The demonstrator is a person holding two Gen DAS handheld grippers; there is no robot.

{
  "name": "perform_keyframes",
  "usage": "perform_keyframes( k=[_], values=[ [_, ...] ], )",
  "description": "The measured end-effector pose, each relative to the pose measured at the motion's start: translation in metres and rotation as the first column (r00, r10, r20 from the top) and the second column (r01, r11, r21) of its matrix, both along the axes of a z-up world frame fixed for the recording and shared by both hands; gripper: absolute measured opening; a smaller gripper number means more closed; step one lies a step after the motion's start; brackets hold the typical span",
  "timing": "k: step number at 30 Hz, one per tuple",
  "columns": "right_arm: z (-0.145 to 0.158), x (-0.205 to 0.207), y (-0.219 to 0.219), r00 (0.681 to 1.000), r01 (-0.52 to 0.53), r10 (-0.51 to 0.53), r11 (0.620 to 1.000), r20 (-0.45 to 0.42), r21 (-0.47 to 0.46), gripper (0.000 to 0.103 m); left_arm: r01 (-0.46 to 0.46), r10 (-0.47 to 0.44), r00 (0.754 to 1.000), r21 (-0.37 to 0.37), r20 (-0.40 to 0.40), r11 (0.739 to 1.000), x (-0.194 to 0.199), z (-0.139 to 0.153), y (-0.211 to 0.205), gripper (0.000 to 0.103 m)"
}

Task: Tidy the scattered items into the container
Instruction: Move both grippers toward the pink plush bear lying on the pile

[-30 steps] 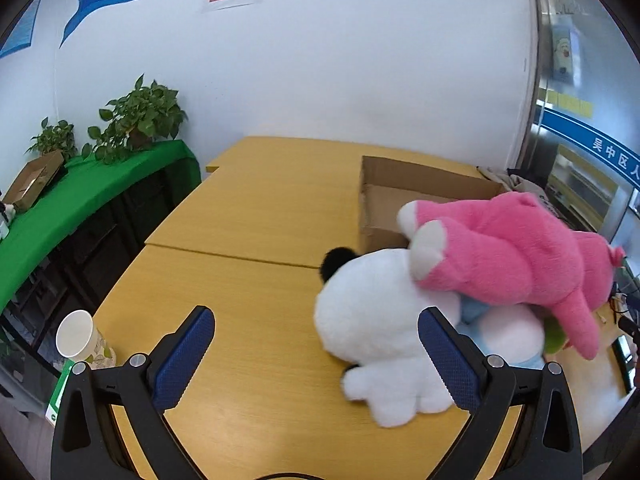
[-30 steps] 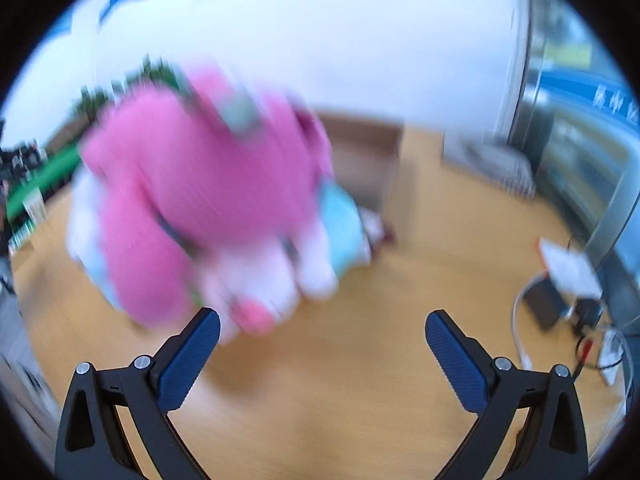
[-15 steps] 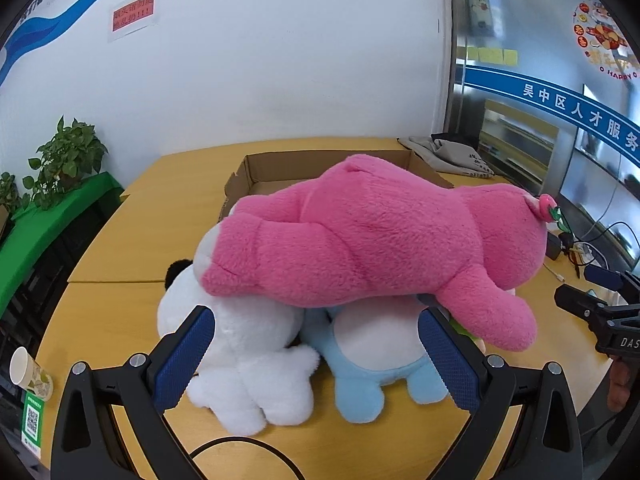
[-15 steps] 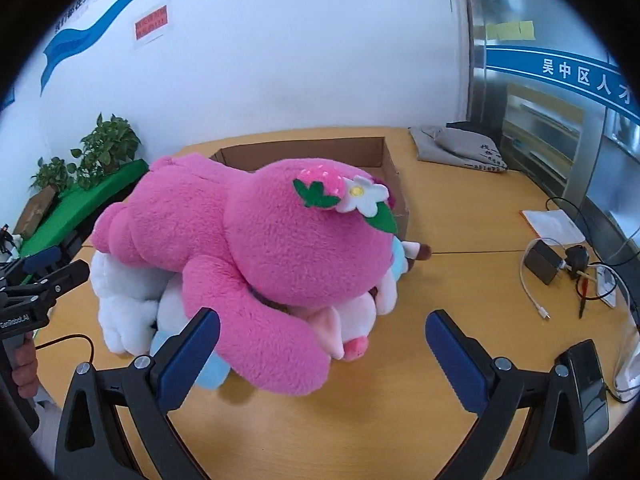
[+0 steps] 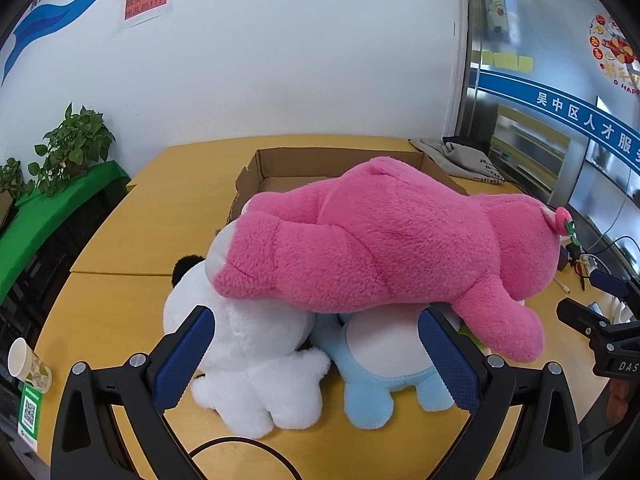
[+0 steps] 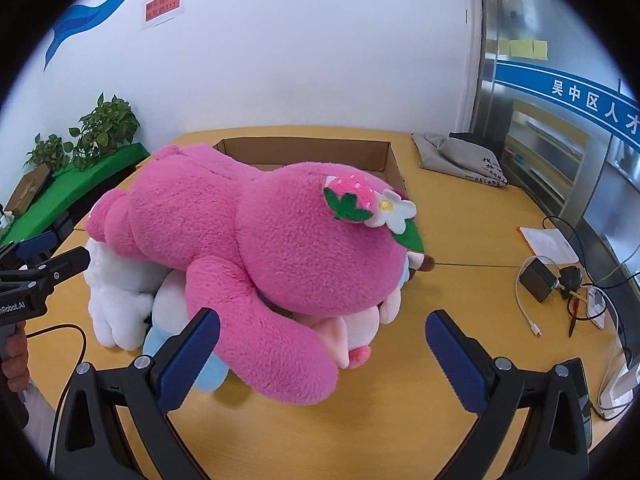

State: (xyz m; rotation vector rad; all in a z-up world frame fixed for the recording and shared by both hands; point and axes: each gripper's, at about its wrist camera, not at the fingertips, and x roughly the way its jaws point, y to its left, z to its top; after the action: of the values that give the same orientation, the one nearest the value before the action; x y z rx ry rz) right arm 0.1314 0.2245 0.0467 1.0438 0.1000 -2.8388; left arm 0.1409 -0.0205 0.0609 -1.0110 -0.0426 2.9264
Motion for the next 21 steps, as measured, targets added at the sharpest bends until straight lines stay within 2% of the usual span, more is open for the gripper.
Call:
perform_keyframes(
  k=[4,12,16,21],
  values=[
    [0.002,-0.001,-0.001,1.000,0.005,-0.005,1.000,0.001,0.003,0.103,0.006,-0.006,1.000,0.037,0.006,0.999,-0.006,0.000,-0.002,0.103],
    [-0.001,-0.008,-0.010,1.000,-0.011,0.010,1.000,0.023,0.015,0.103,0.026,-0.026,1.000,0.026,0.009,0.999,-0.008,0.001,-0.002,0.103],
    [-0.003,-0.011,-0.017,0.999,-0.042,0.042,0.999,0.031,0.016,0.103,0.040,-0.041,0.999,0.029,0.025,0.999,-0.012,-0.003,0.000,0.103],
    [-0.008,-0.017,-0.016,0.998,-0.033,0.032,0.999,0.052,0.022,0.103,0.059,-0.061,0.997,0.034,0.050,0.998,-0.019,-0.008,0.004,0.103]
  ],
)
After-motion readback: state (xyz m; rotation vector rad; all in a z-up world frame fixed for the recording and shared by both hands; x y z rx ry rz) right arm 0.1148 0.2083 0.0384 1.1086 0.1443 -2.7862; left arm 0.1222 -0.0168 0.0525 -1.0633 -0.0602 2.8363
